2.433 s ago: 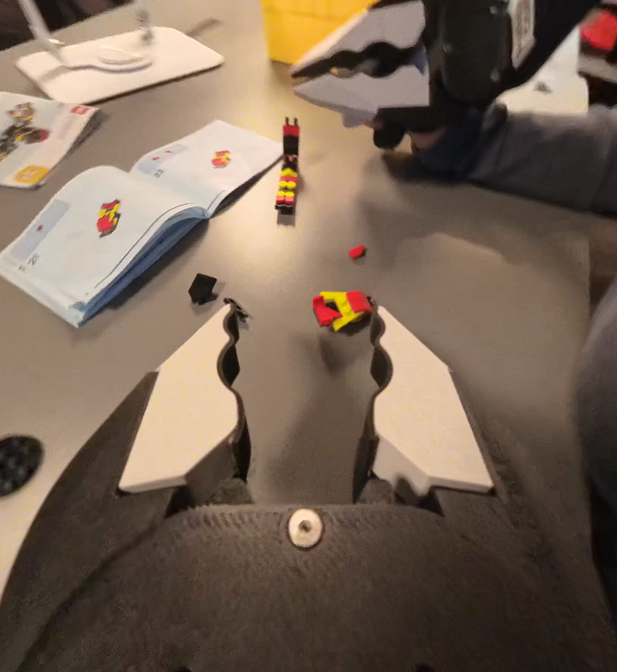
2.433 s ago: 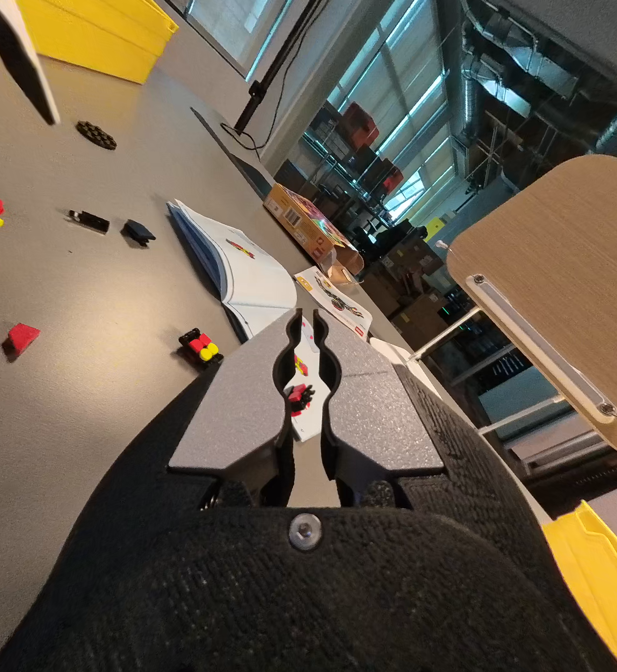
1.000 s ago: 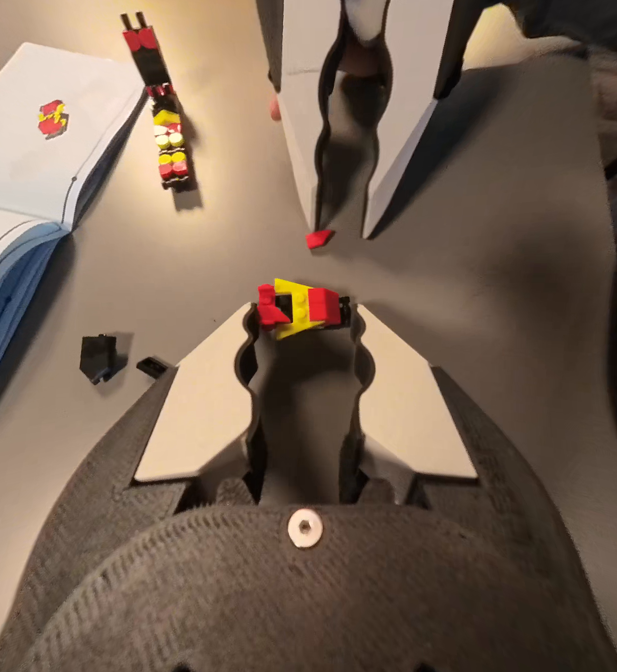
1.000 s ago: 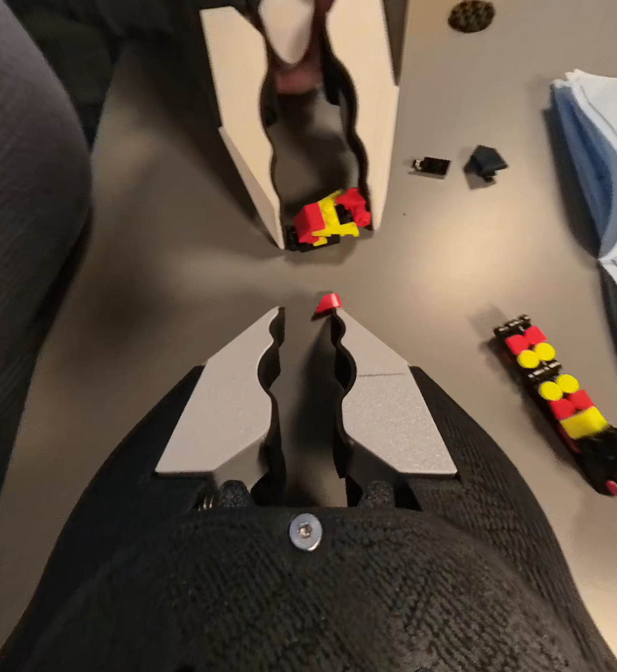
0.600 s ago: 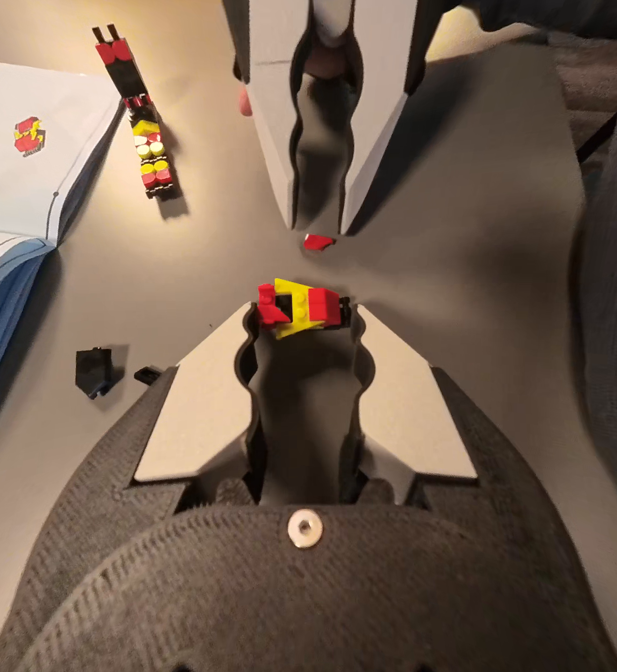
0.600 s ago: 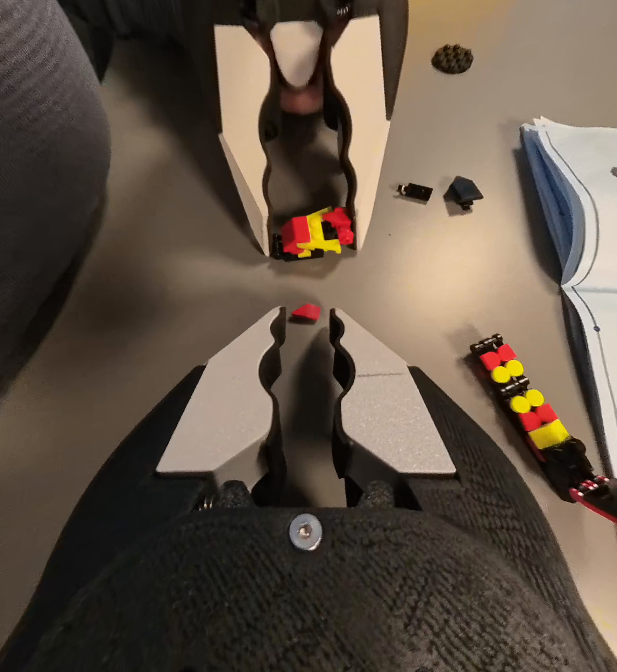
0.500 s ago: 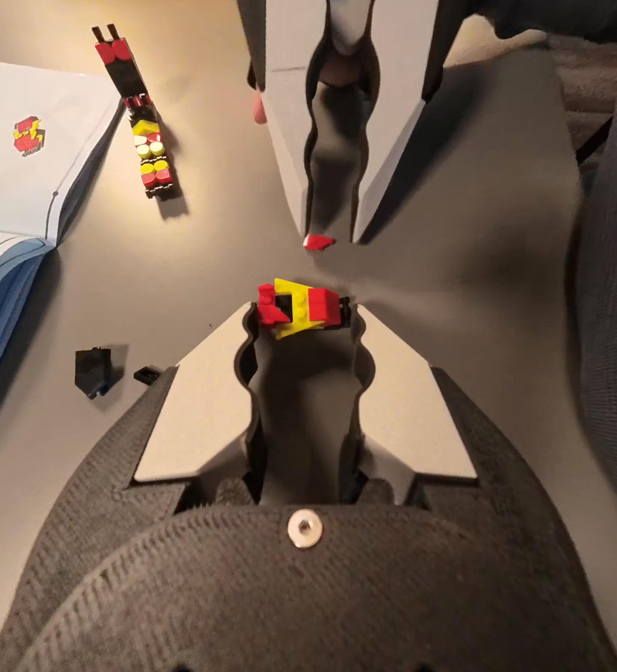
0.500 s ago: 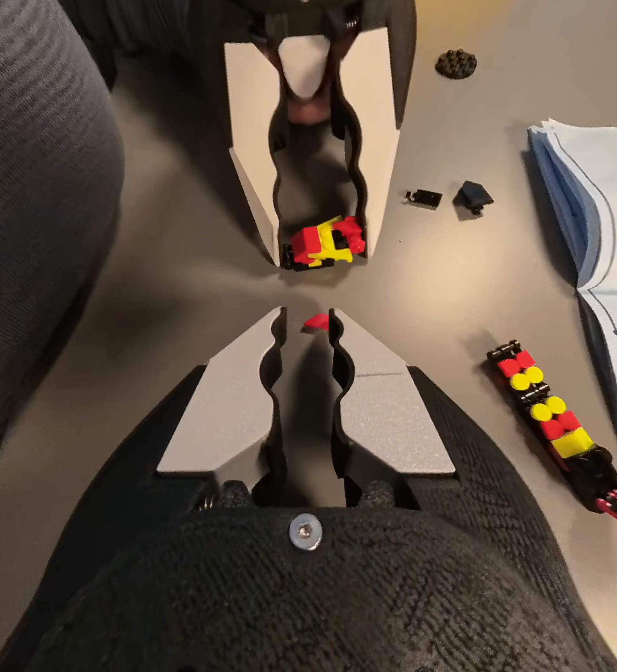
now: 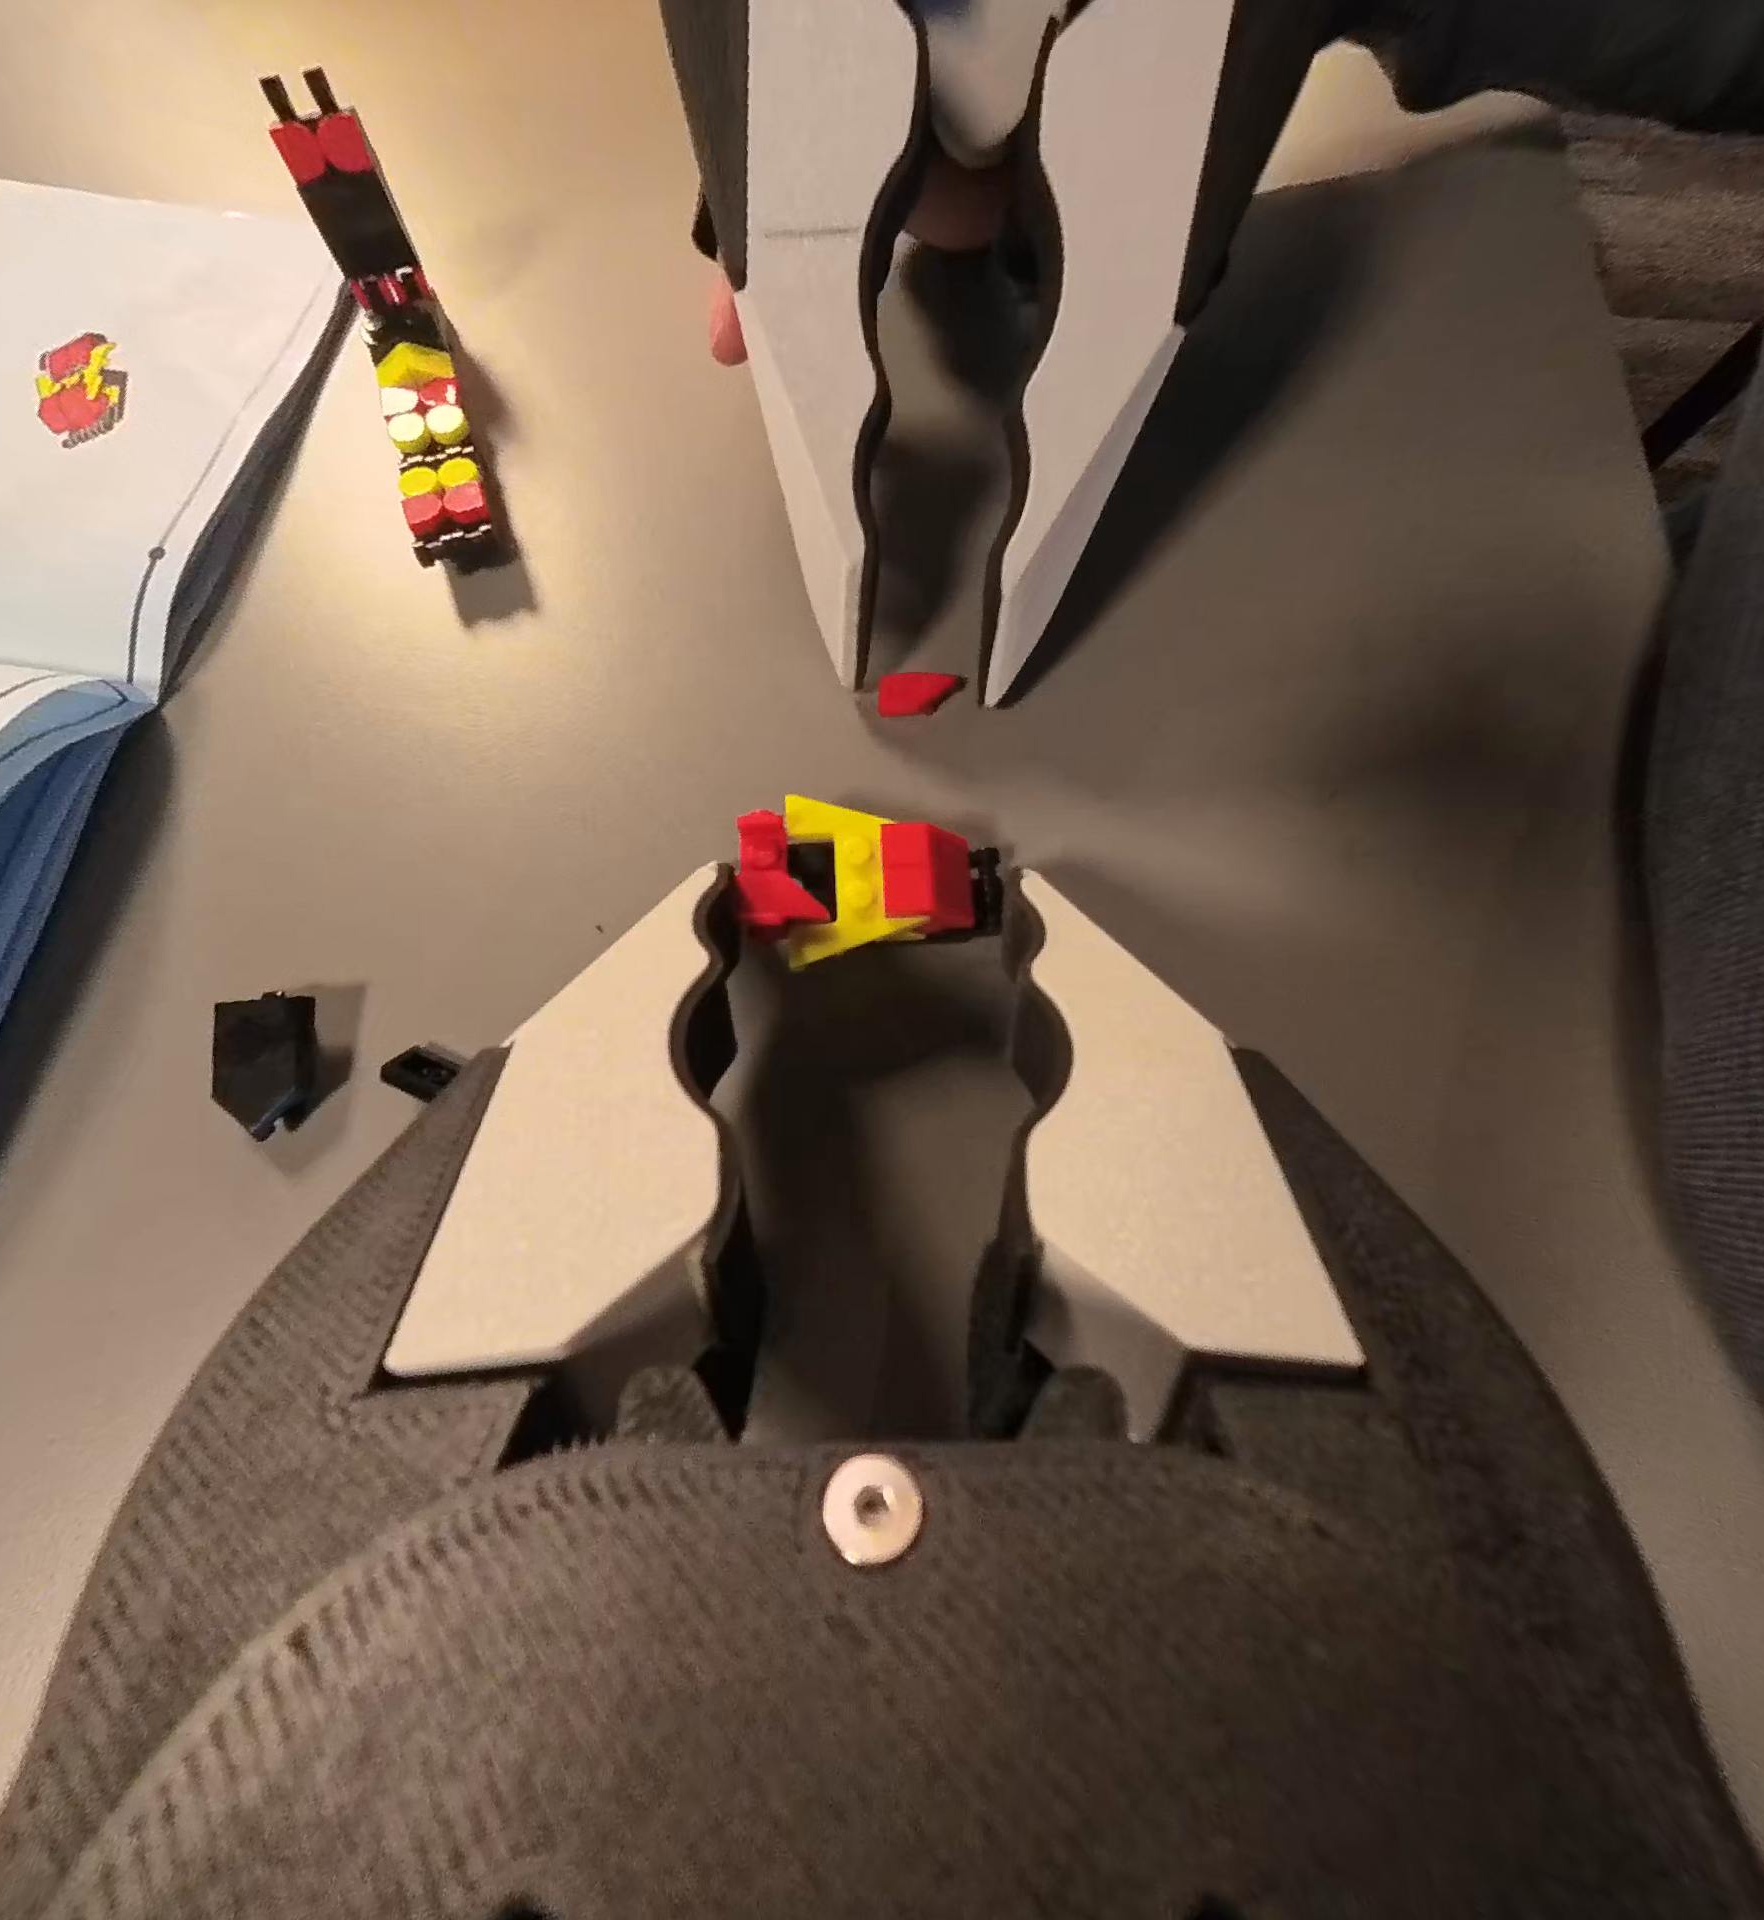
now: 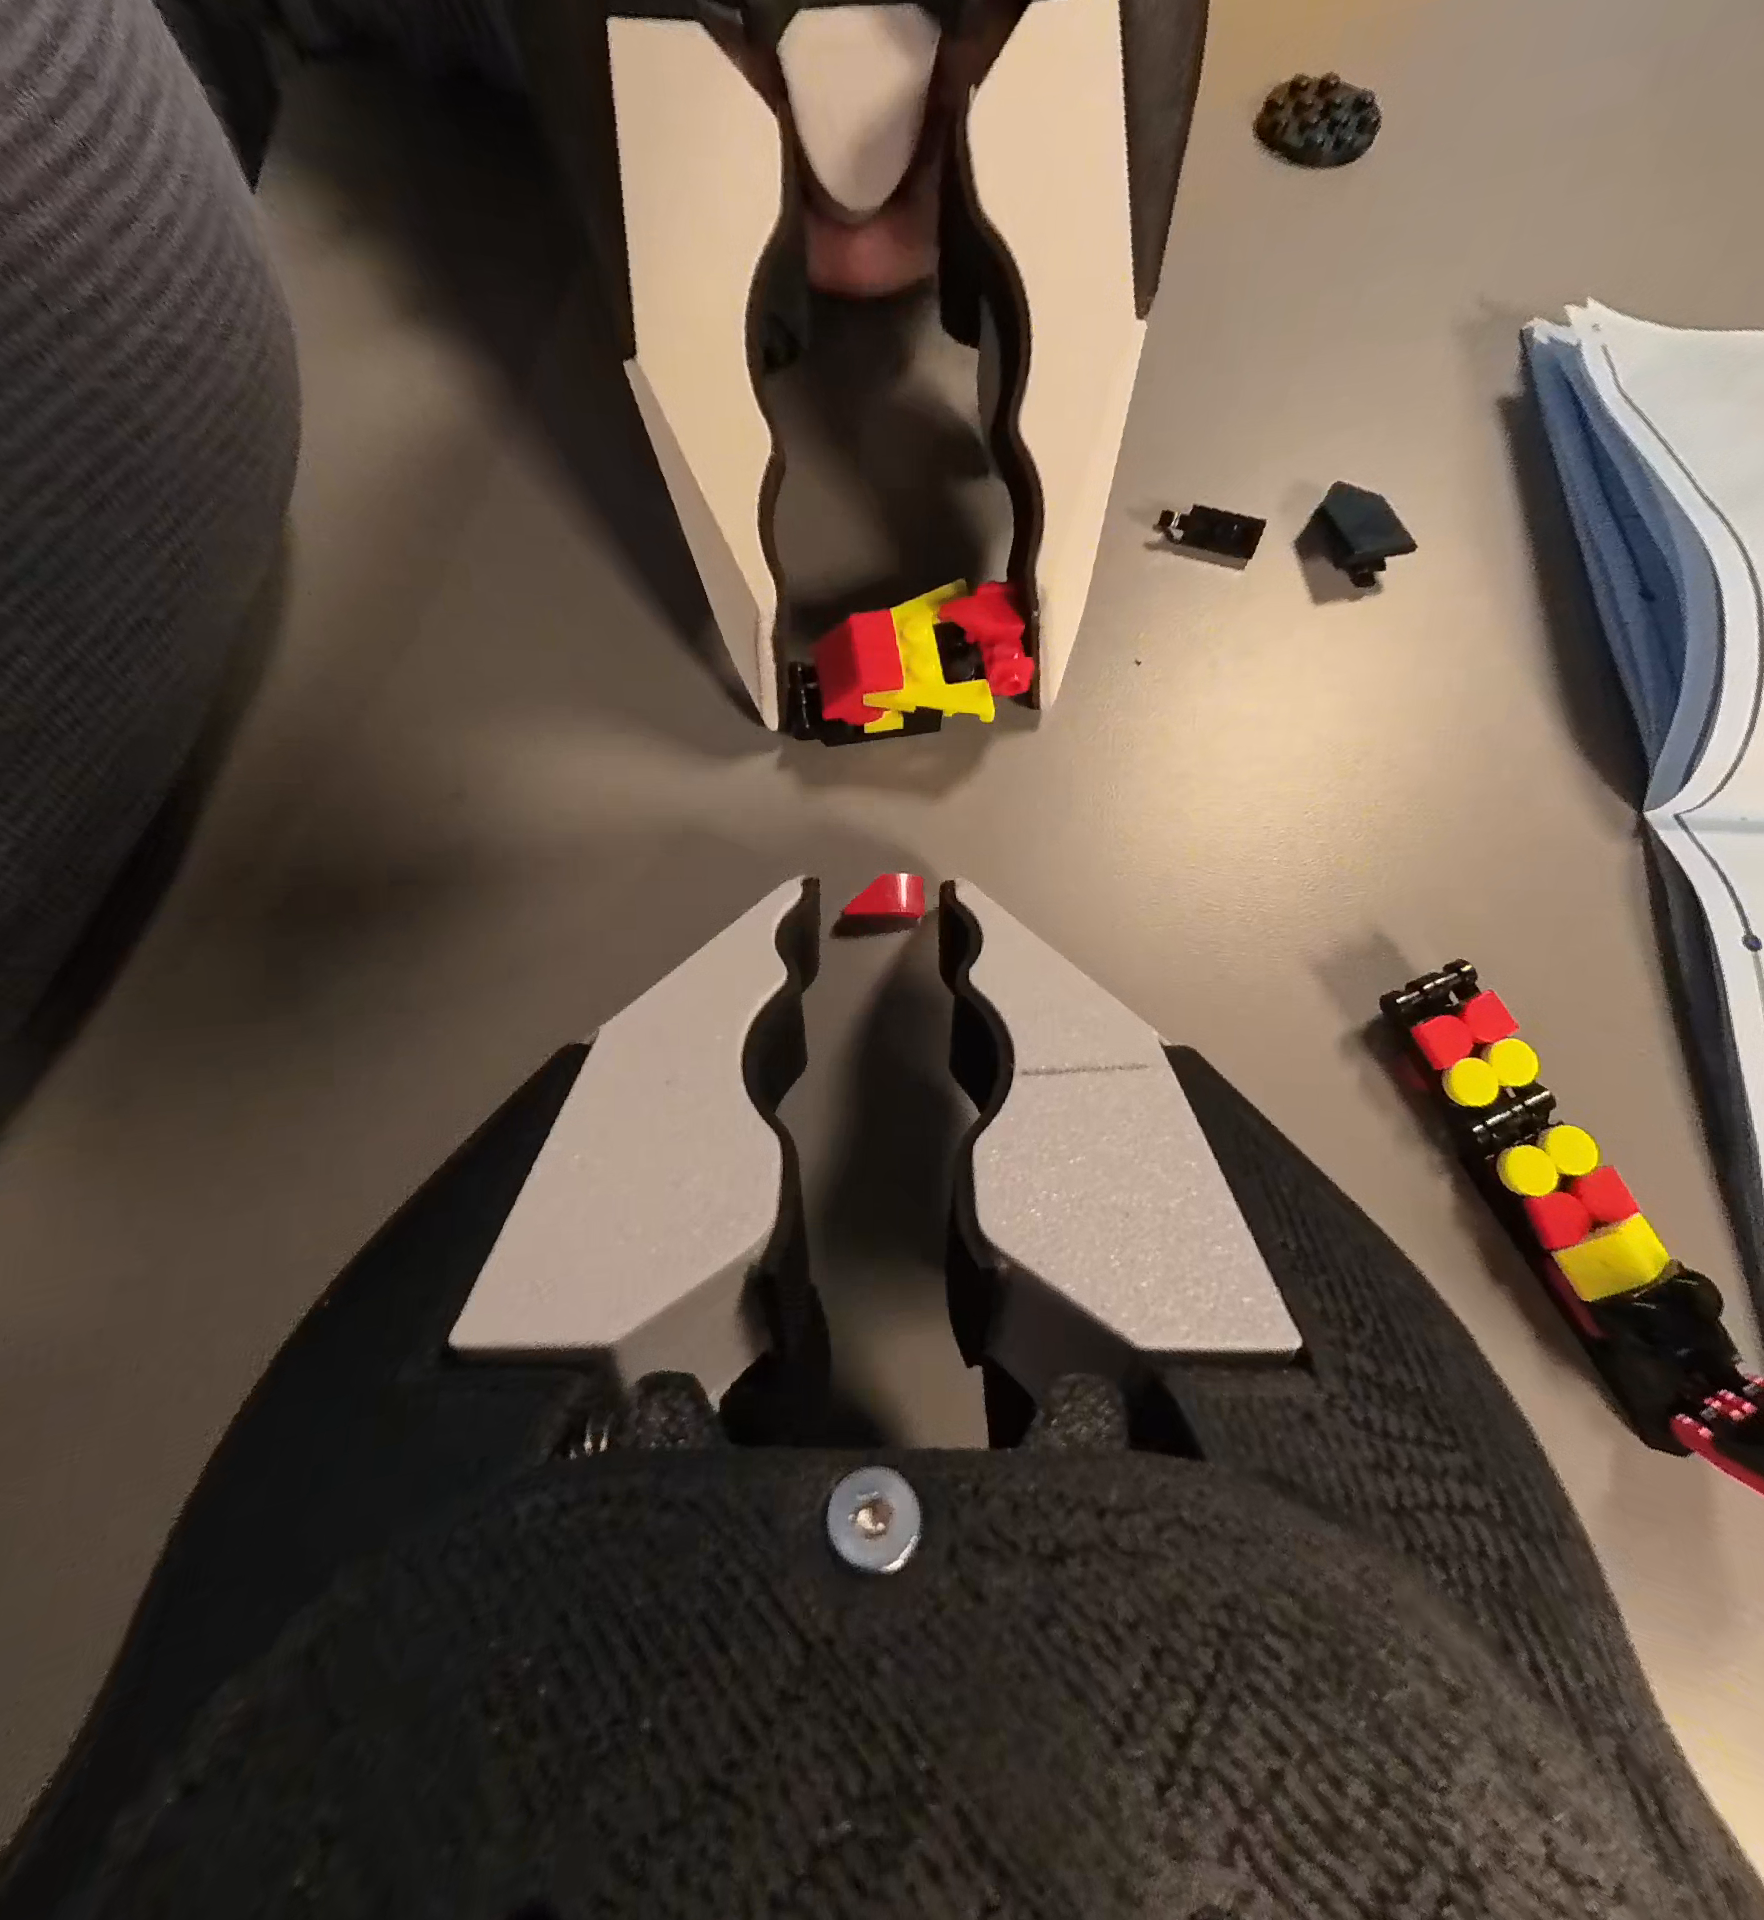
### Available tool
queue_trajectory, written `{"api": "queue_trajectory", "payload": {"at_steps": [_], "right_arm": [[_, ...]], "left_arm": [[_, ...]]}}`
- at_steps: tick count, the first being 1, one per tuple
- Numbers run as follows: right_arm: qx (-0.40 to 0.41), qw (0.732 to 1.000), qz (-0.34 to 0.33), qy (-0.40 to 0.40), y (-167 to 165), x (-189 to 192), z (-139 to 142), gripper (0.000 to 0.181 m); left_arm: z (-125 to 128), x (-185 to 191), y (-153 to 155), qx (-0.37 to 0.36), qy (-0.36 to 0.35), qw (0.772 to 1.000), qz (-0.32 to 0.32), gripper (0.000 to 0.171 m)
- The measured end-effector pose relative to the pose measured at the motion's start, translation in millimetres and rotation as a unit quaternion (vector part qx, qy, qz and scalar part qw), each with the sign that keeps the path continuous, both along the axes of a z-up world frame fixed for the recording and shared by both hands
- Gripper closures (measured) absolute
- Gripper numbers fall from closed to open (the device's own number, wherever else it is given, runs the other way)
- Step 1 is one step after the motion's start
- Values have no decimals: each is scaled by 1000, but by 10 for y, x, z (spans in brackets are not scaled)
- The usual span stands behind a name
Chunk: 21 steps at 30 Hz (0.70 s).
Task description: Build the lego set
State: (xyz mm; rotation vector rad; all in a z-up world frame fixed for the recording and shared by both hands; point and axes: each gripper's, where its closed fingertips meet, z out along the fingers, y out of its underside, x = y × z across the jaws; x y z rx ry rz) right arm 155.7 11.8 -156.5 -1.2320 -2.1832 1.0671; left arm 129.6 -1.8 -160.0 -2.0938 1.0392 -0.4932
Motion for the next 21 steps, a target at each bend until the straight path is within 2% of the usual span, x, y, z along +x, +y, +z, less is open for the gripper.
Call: {"api": "queue_trajectory", "payload": {"at_steps": [21], "right_arm": [[15, 1000, 8, 1, 6, -11, -16, 168]], "left_arm": [[2, -2, 0, -1, -1, 1000, -2, 121]]}}
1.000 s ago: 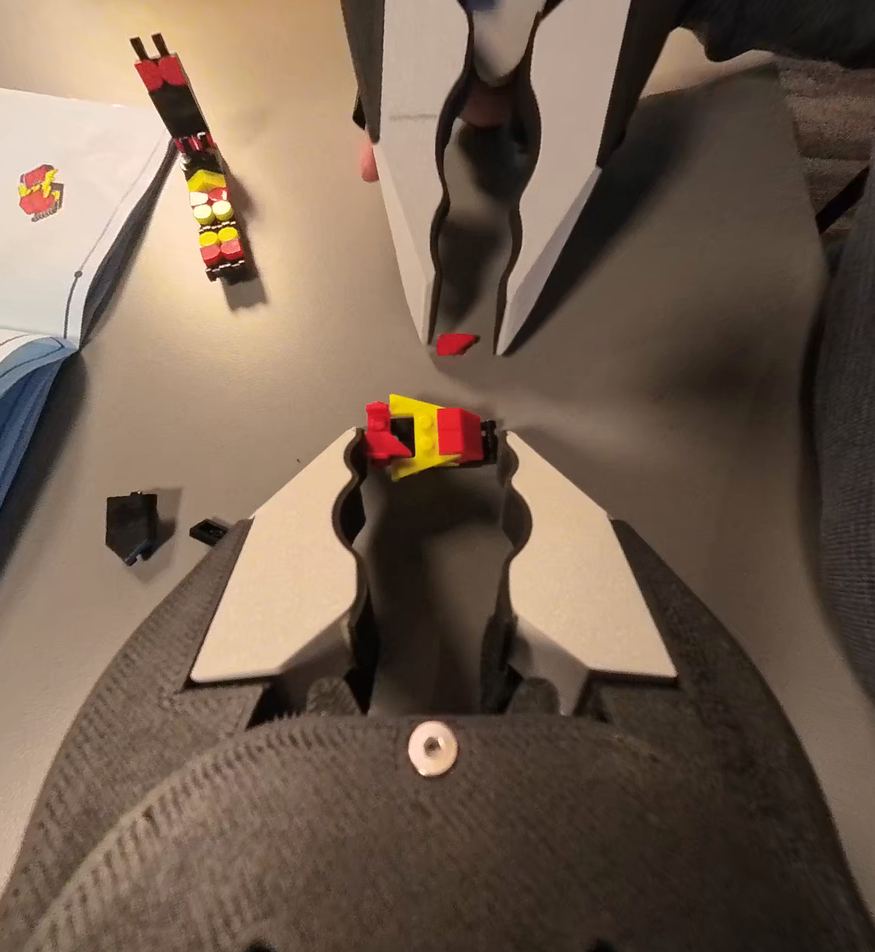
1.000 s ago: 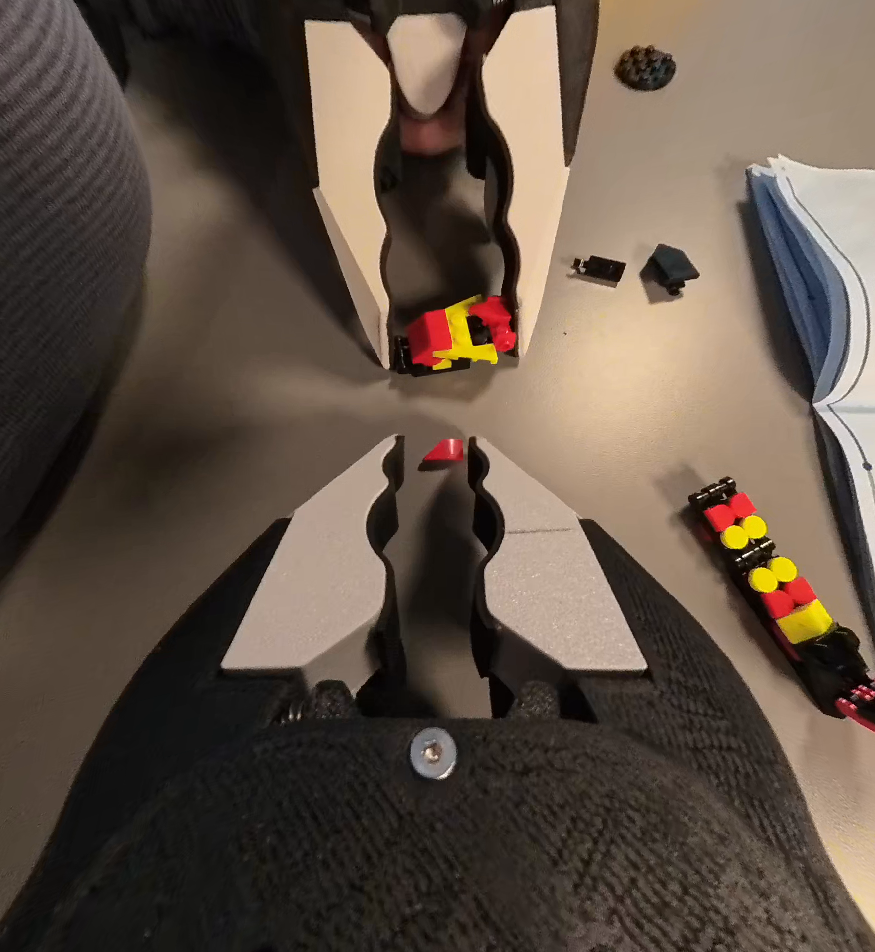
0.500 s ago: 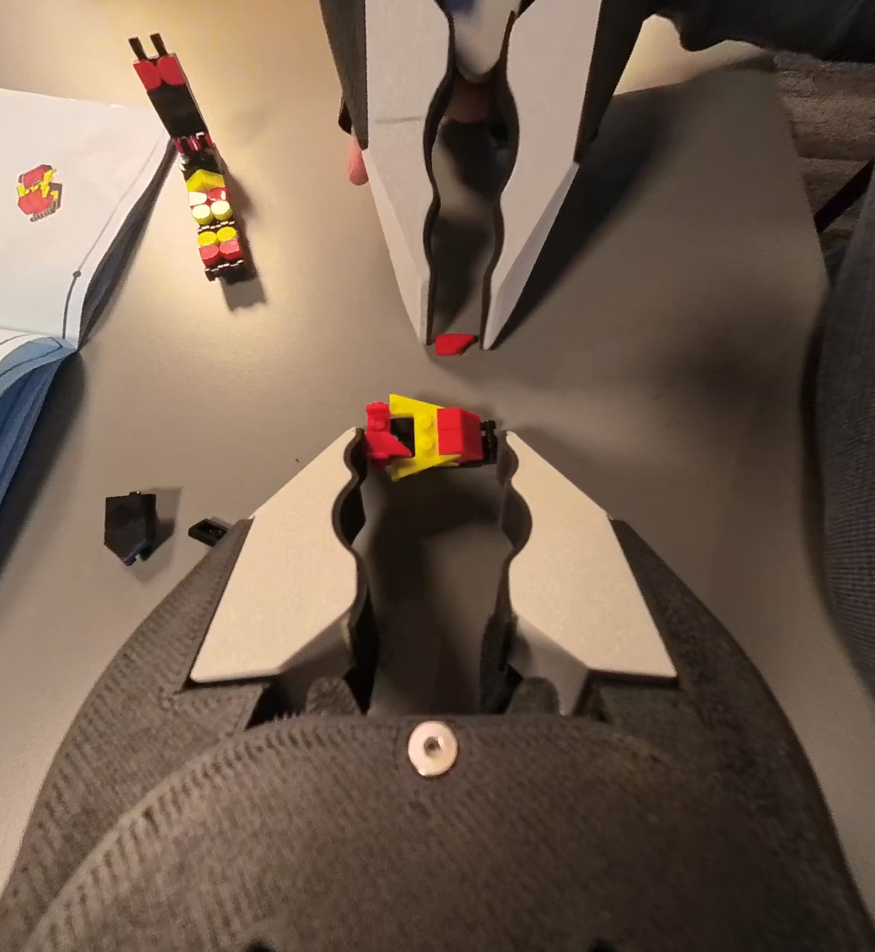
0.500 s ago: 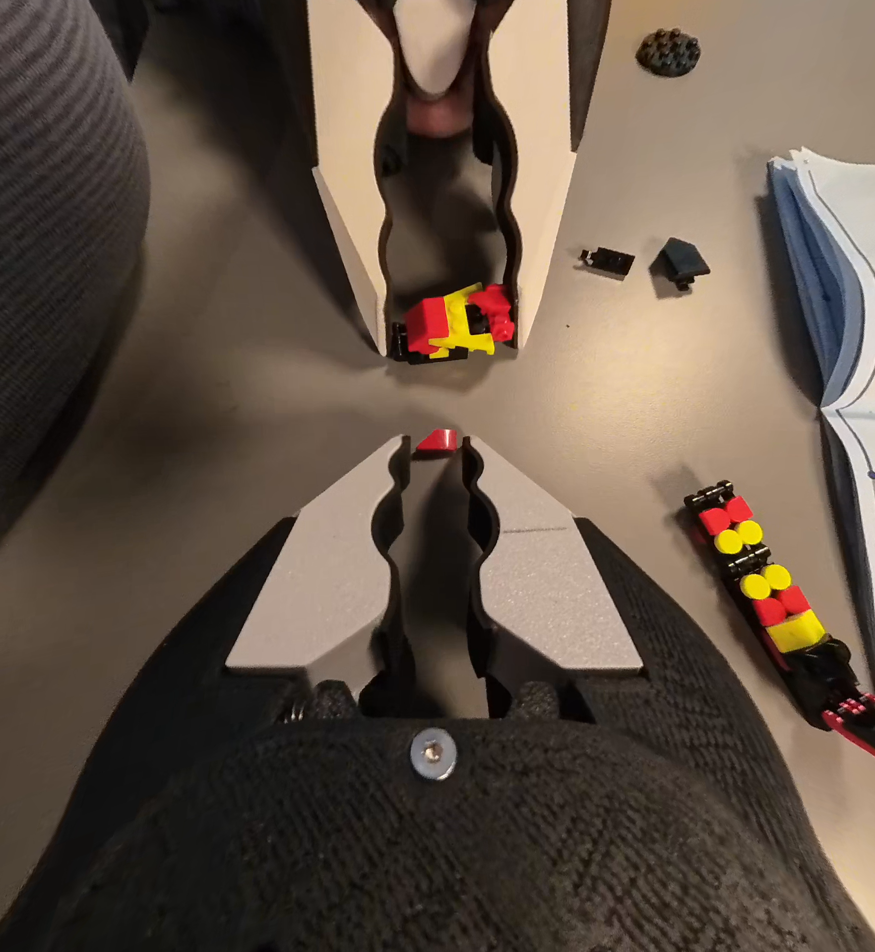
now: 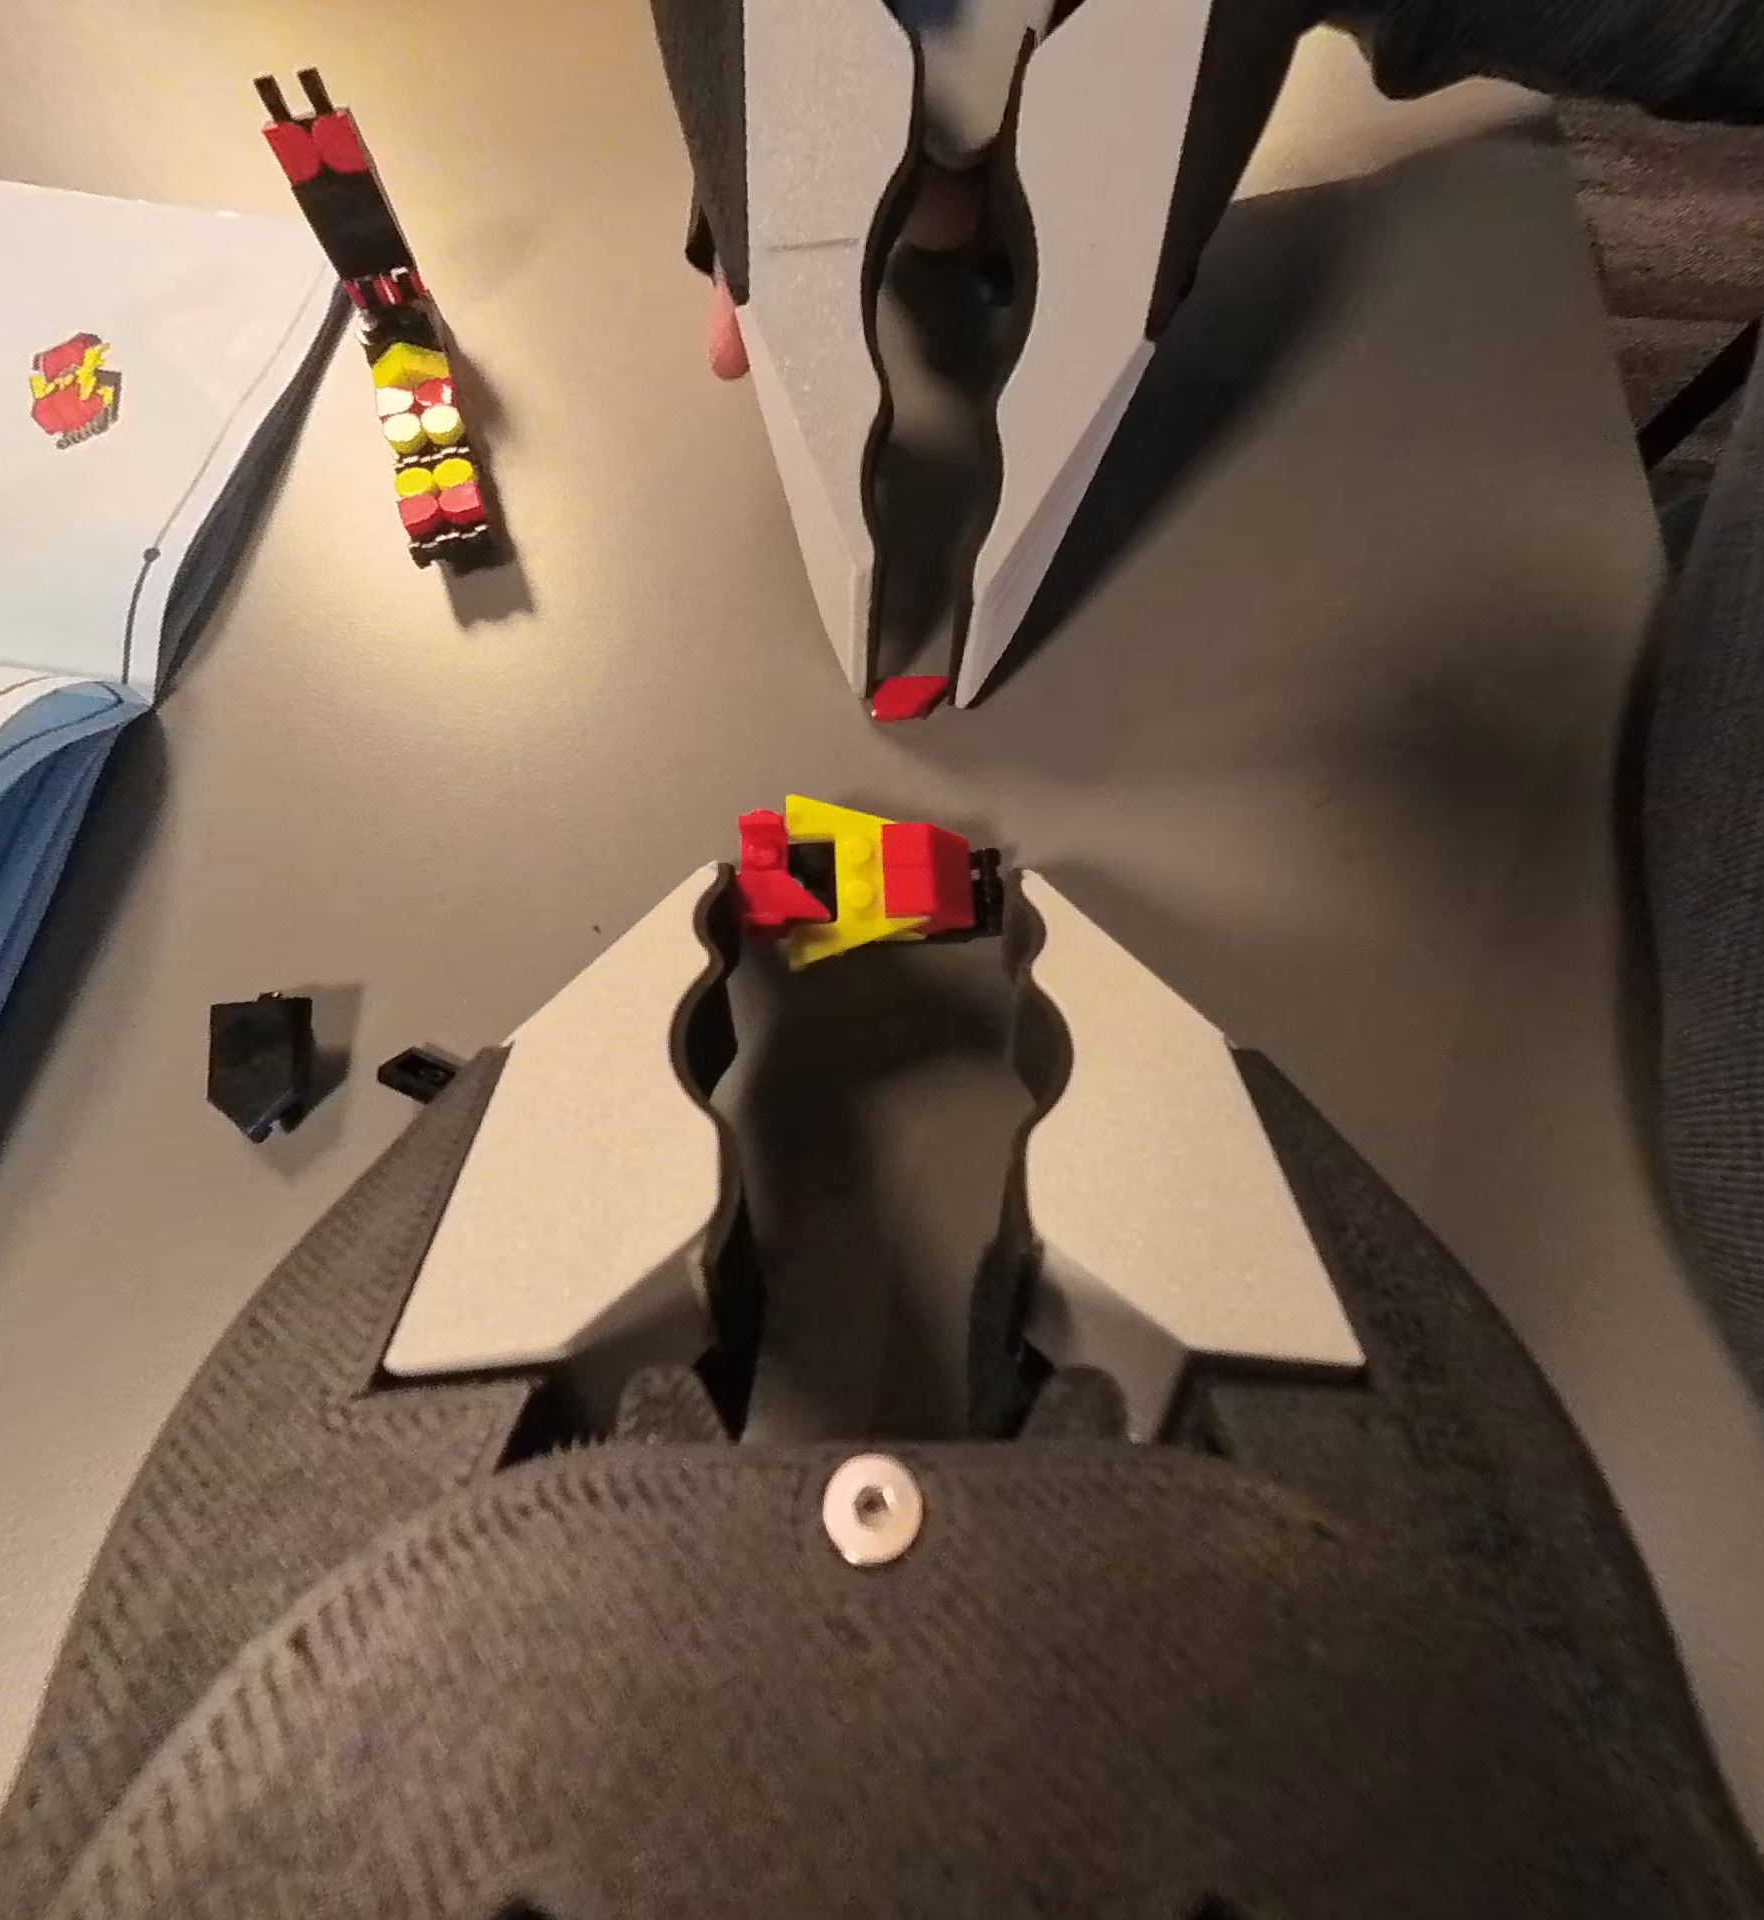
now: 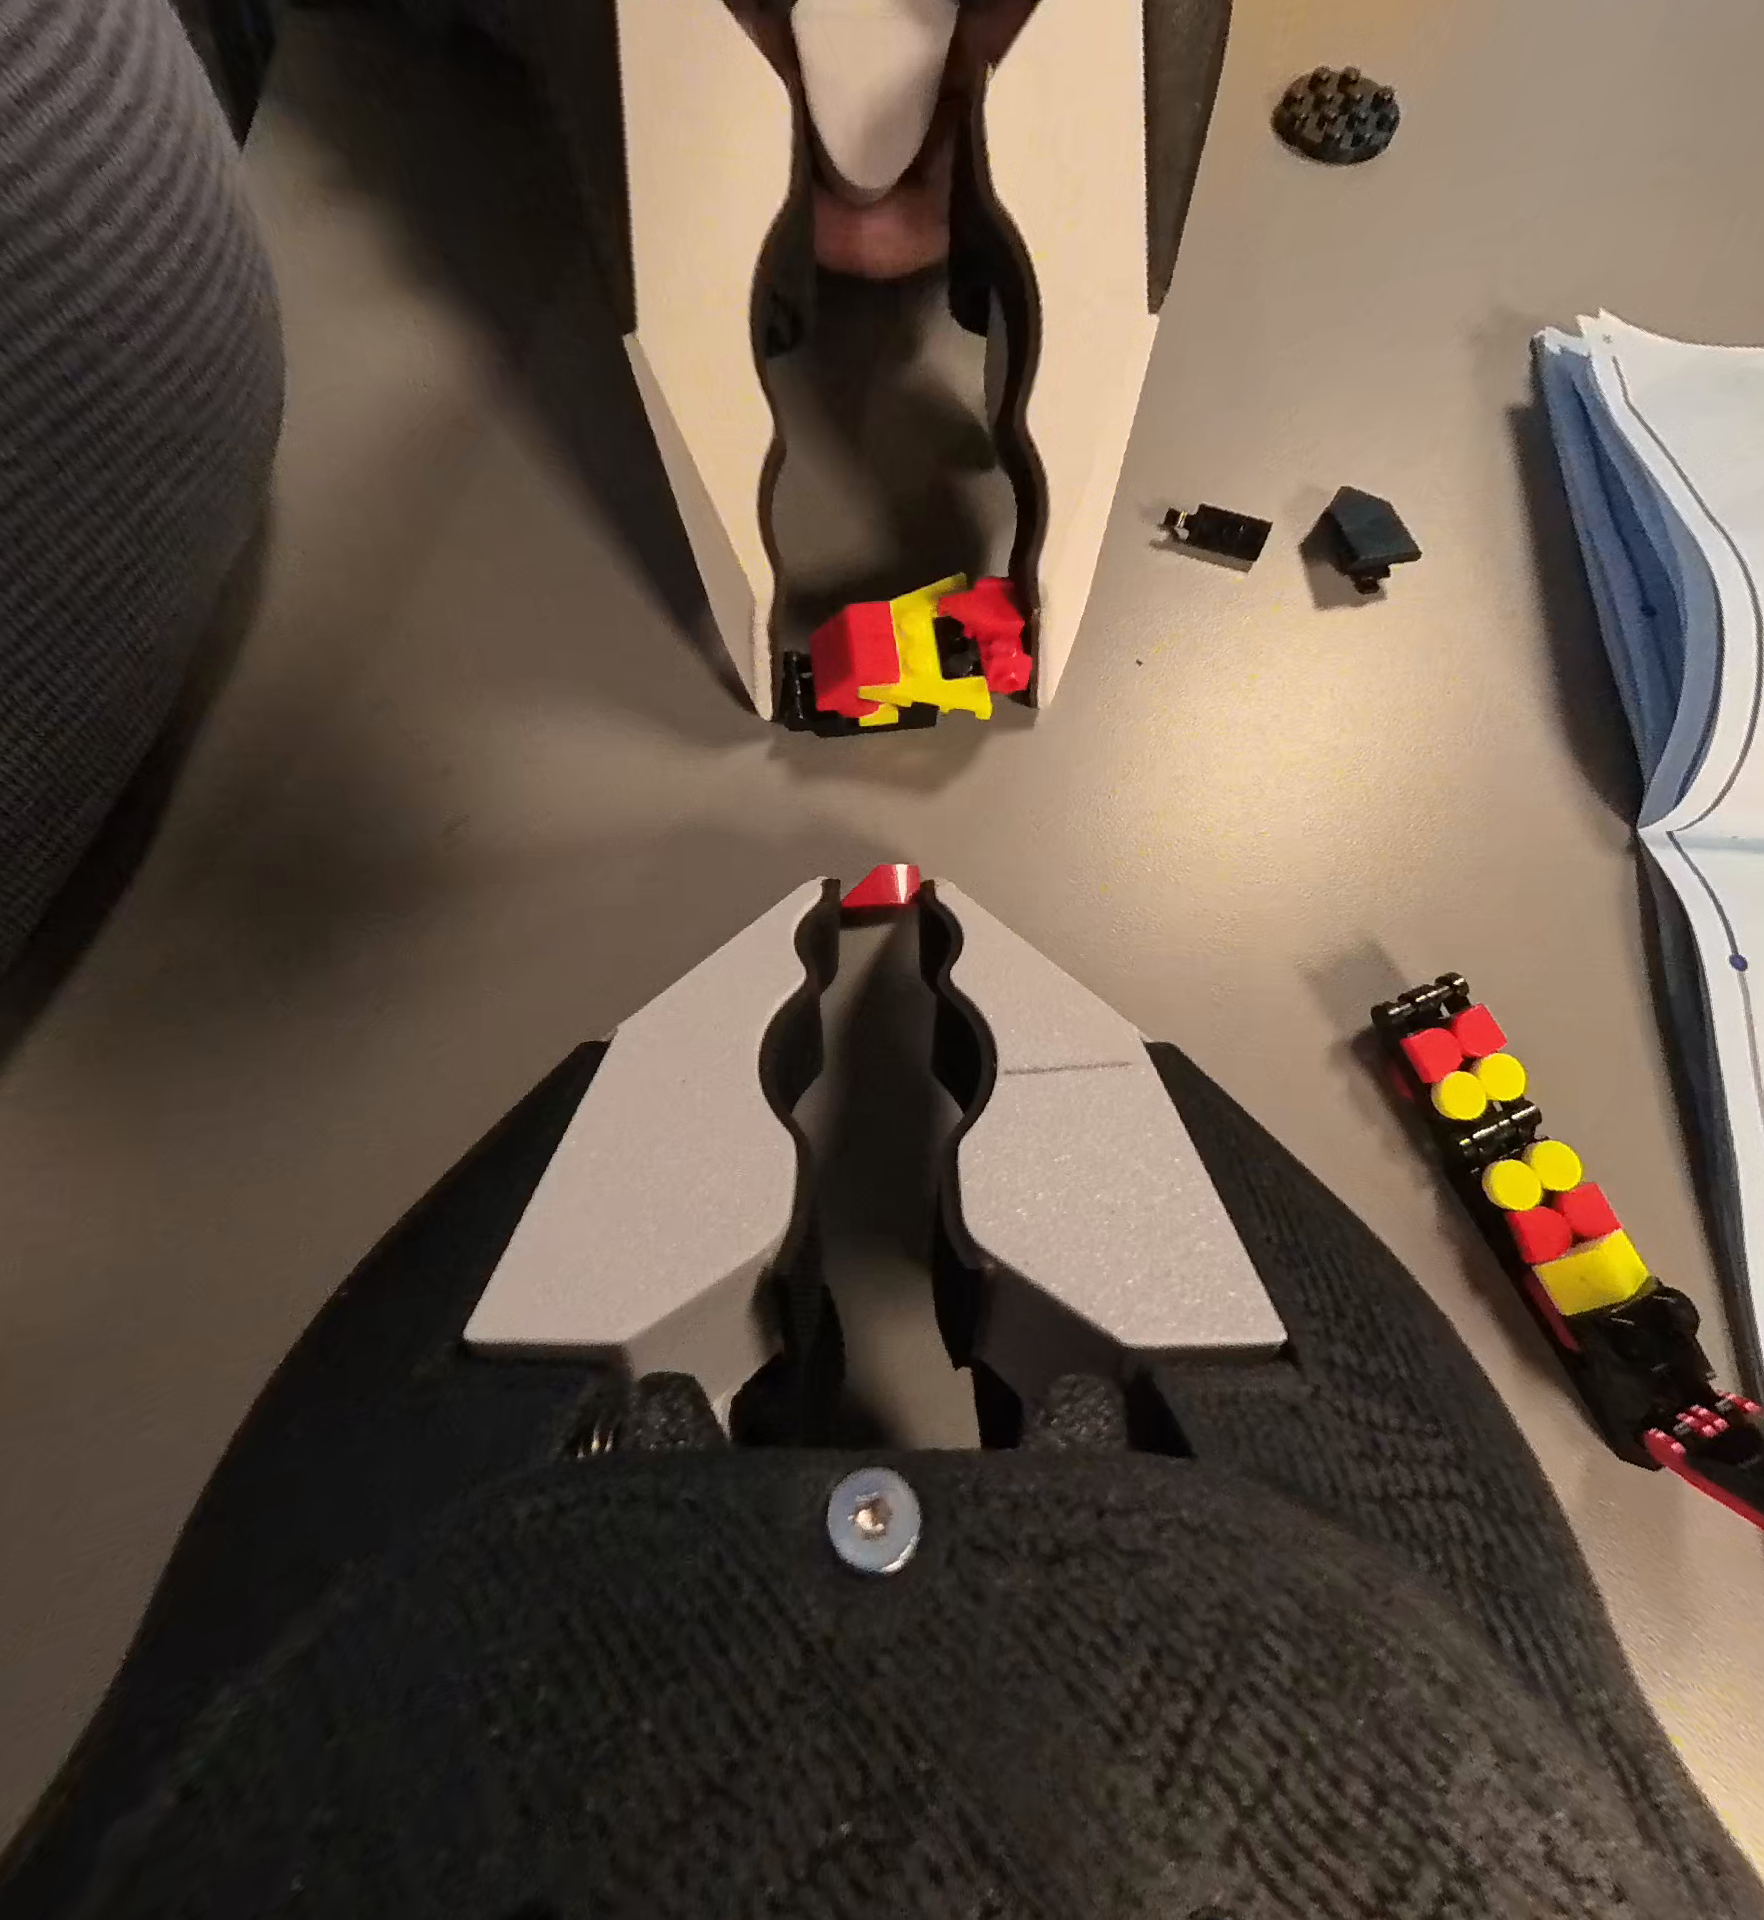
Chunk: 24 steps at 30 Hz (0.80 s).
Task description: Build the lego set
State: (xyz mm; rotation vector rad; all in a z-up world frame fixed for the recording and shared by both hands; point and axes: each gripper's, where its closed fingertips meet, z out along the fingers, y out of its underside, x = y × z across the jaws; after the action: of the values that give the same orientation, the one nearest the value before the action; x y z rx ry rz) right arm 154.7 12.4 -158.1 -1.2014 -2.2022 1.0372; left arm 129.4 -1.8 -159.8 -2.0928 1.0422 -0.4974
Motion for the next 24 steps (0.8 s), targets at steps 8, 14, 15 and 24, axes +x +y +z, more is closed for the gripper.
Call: {"api": "queue_trajectory", "payload": {"at_steps": [8, 14, 15, 24], "right_arm": [[-39, 998, -14, 53, -61, -182, 233, 168], [-1, 997, -26, 69, -93, -392, 290, 168], [10, 997, -28, 67, -83, -411, 274, 169], [50, 997, -26, 55, -68, -448, 204, 168]], "left_arm": [[1, 1, 1, 1, 0, 1000, 0, 121], [1, -1, 1, 0, 0, 1000, 0, 121], [1, 0, 1, 0, 0, 1000, 0, 121], [0, 0, 1, -1, -1, 1000, 3, 121]]}}
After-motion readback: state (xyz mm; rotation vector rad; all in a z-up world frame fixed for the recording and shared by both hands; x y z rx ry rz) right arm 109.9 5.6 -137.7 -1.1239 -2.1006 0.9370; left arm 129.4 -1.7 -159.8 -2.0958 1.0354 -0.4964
